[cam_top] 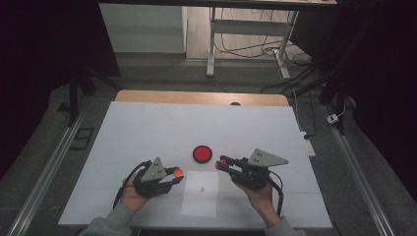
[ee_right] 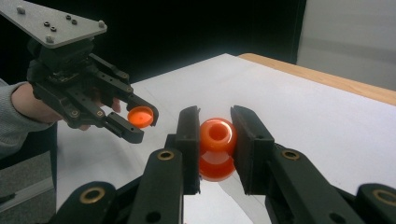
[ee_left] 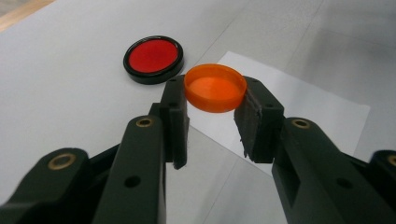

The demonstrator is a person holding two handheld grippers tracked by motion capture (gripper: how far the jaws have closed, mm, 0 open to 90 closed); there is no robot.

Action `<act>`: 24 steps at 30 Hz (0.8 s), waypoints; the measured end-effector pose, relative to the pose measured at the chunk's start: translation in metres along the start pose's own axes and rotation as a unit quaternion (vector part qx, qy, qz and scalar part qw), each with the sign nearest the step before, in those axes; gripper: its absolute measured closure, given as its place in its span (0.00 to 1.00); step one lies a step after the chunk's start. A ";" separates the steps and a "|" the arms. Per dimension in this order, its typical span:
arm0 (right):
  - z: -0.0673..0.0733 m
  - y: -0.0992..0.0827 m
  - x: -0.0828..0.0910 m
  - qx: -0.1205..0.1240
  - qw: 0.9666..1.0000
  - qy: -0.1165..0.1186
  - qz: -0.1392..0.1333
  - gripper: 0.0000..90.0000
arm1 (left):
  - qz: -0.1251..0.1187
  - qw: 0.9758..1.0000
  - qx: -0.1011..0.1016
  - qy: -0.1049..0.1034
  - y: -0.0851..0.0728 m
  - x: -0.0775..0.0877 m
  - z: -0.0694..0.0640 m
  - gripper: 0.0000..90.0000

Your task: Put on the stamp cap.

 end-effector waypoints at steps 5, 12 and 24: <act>0.000 0.000 0.000 0.002 1.000 0.000 0.000 0.80 | -0.001 1.000 -0.006 -0.007 0.007 -0.006 -0.004 0.72; 0.002 0.000 -0.001 0.001 1.000 0.001 0.002 0.80 | -0.003 1.000 -0.013 -0.015 0.016 -0.013 -0.008 0.72; 0.002 0.000 -0.001 0.002 1.000 0.002 0.001 0.80 | -0.006 0.999 -0.018 -0.028 0.024 -0.026 -0.016 0.72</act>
Point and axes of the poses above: each handheld gripper's, and its own axes: x roughly backward along the jaws, y roughly out of its top, z roughly to its left, the point moved 8 cm from there along -x, roughly forward along the jaws, and after that the axes turned 5 degrees about -y, right-handed, at the moved point
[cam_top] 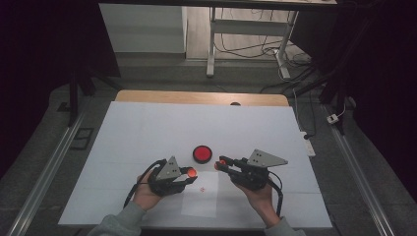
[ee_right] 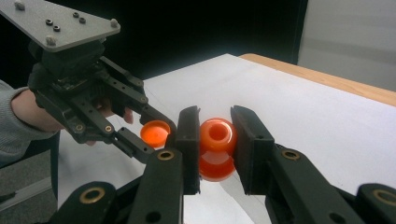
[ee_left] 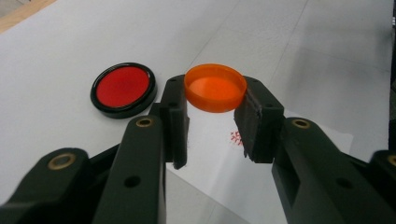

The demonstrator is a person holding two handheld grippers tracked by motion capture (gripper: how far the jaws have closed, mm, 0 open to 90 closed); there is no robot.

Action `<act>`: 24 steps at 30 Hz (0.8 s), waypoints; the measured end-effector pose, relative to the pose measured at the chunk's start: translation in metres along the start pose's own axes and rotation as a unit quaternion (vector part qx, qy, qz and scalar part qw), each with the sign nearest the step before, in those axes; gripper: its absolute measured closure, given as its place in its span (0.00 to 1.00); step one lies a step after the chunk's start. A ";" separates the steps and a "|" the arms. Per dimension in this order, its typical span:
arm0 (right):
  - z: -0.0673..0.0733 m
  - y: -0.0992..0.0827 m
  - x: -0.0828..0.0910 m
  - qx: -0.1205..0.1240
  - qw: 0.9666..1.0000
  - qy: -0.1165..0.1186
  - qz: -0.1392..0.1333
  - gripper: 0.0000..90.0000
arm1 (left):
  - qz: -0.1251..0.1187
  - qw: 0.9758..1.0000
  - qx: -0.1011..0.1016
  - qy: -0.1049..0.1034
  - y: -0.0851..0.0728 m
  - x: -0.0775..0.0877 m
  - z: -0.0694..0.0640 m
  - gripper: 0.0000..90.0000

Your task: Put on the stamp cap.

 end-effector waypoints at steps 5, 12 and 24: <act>-0.001 0.001 0.001 0.001 1.000 -0.001 -0.002 0.80 | -0.002 1.000 -0.002 -0.006 0.004 -0.005 -0.004 0.72; 0.000 0.001 0.001 0.002 1.000 0.000 -0.001 0.80 | 0.001 1.000 -0.008 -0.012 0.008 -0.011 -0.009 0.72; 0.001 0.001 0.000 0.004 1.000 0.002 -0.002 0.80 | 0.010 1.000 -0.014 -0.022 0.010 -0.023 -0.015 0.72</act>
Point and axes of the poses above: each handheld gripper's, and its own axes: x roughly backward along the jaws, y roughly out of its top, z roughly to its left, the point moved 8 cm from there along -x, roughly forward along the jaws, and after that the axes turned 5 degrees about -y, right-handed, at the moved point
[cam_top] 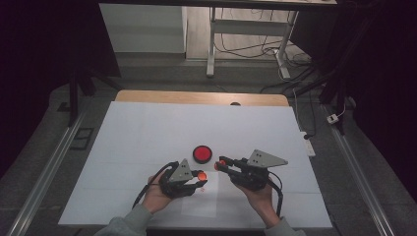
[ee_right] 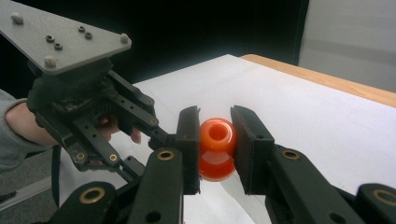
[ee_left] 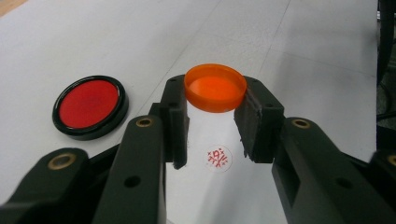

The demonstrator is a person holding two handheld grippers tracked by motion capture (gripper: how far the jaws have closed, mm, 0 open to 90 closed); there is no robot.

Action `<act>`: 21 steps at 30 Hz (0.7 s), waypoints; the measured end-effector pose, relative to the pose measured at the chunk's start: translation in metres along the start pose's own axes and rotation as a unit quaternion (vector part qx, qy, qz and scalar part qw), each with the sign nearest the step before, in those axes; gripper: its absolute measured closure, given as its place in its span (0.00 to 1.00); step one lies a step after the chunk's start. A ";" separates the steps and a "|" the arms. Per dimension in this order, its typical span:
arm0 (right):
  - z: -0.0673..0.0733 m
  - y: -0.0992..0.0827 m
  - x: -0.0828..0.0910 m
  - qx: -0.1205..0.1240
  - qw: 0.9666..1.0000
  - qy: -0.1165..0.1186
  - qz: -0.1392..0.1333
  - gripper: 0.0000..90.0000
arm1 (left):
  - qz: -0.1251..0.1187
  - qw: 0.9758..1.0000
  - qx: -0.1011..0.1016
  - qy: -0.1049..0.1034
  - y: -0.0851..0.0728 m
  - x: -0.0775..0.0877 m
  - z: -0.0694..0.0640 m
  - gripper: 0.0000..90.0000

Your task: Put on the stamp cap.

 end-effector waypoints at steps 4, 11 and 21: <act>0.002 0.000 -0.001 0.001 1.000 0.003 0.001 0.80 | 0.002 1.000 -0.001 -0.003 0.000 -0.003 -0.002 0.72; 0.007 0.001 -0.003 0.002 1.000 0.008 0.001 0.80 | 0.003 1.000 0.000 -0.003 0.000 -0.005 -0.001 0.72; 0.023 -0.008 -0.015 0.010 0.999 0.030 0.022 0.80 | 0.003 1.000 -0.001 -0.005 0.001 -0.007 -0.003 0.72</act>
Point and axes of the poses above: each handheld gripper's, and its own axes: x roughly backward along the jaws, y roughly out of its top, z roughly to its left, the point moved 8 cm from there along -x, roughly forward along the jaws, and after that the axes turned 5 degrees about -y, right-handed, at the moved point
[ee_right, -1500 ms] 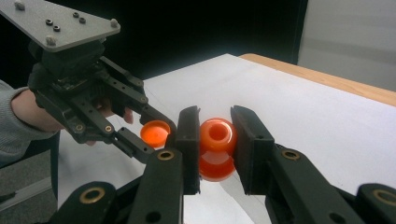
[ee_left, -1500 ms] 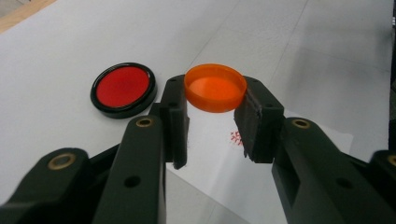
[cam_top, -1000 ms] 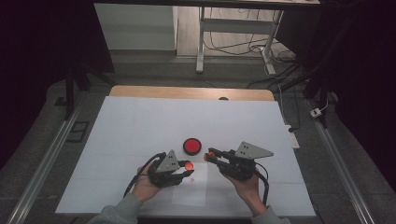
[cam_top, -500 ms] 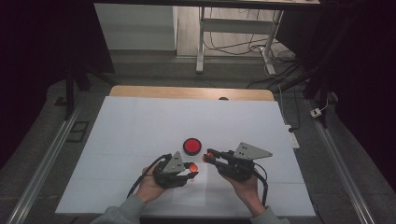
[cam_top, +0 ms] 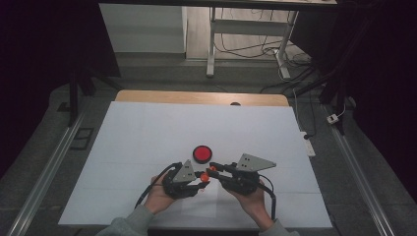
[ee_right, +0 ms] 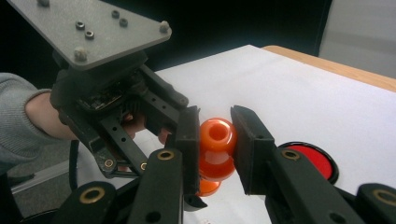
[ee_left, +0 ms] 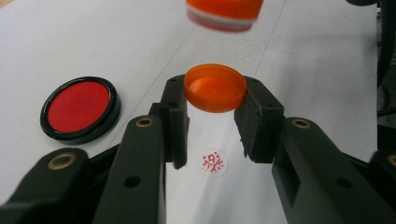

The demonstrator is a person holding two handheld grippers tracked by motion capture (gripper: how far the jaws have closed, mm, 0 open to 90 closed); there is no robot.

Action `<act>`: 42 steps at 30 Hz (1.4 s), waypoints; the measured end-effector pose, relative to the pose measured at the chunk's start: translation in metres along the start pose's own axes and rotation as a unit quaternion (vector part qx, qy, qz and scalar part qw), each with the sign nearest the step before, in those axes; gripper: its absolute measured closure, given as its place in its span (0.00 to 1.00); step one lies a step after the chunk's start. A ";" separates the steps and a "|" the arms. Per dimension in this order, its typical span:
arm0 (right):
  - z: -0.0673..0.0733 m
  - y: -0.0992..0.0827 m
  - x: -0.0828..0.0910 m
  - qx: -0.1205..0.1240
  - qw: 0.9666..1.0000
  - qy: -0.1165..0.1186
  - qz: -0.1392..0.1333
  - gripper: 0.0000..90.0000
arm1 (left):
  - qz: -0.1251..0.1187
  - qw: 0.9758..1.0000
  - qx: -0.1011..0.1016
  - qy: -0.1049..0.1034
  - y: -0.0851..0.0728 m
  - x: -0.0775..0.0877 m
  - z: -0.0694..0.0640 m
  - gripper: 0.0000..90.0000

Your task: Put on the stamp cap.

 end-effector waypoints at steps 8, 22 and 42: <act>0.001 -0.002 -0.002 -0.001 1.000 0.003 0.005 0.80 | -0.001 1.000 0.000 0.000 0.000 0.000 0.000 0.72; 0.005 -0.012 -0.011 -0.002 1.000 0.010 0.022 0.80 | -0.005 1.000 -0.001 0.000 0.001 0.001 -0.001 0.72; 0.006 -0.014 -0.012 -0.002 1.000 0.010 0.024 0.80 | -0.005 1.000 -0.001 -0.001 0.002 0.000 -0.002 0.72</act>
Point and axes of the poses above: each handheld gripper's, and its own axes: x roughly backward along the jaws, y roughly out of its top, z roughly to its left, the point moved 8 cm from there along -x, roughly forward along the jaws, and after that the axes turned 5 degrees about -y, right-handed, at the moved point
